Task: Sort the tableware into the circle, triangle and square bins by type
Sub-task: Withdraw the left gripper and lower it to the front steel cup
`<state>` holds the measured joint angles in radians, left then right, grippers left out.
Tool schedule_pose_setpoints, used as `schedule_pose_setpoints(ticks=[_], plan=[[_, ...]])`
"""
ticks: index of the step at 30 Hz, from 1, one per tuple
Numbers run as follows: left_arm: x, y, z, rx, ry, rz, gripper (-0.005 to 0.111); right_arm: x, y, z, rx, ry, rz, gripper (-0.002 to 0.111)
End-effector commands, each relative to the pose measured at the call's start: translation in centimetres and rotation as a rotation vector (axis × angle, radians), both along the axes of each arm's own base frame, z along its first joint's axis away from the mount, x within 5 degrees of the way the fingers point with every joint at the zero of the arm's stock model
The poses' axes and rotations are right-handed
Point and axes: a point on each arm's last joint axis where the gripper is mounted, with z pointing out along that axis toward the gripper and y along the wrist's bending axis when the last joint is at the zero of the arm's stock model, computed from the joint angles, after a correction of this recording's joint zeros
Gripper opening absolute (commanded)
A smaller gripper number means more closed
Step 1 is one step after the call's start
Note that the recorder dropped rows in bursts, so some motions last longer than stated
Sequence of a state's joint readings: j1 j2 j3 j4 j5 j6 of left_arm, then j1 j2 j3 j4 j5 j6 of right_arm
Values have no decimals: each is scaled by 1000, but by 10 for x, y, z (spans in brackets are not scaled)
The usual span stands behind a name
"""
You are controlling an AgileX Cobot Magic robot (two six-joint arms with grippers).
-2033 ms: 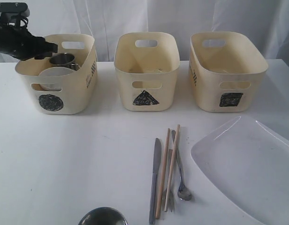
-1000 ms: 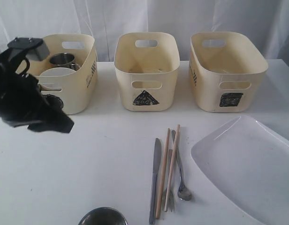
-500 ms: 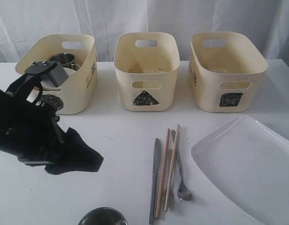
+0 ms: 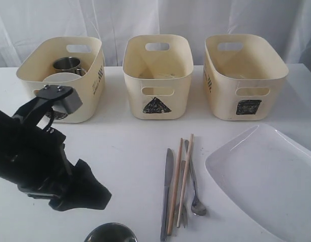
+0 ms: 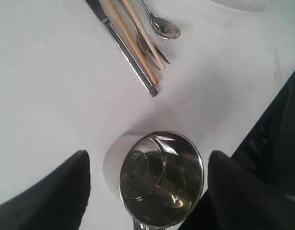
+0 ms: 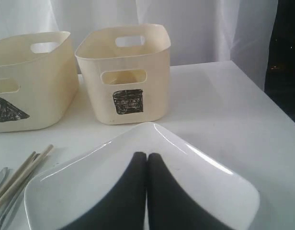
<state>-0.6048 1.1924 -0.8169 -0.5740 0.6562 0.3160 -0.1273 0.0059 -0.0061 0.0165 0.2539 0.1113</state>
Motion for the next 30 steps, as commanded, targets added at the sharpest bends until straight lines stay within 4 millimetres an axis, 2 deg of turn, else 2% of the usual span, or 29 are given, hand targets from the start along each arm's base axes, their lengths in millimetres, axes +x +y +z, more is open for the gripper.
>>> schedule_pose_setpoints(ticks=[1, 14, 30], plan=[[-10, -2, -14, 33, 61, -30, 72, 0, 0, -1, -9, -7, 7, 0], [-22, -5, -29, 55, 83, -50, 72, 0, 0, -1, -9, -7, 7, 0], [-8, -10, -54, 141, 81, -58, 72, 0, 0, -1, -9, -7, 7, 0]])
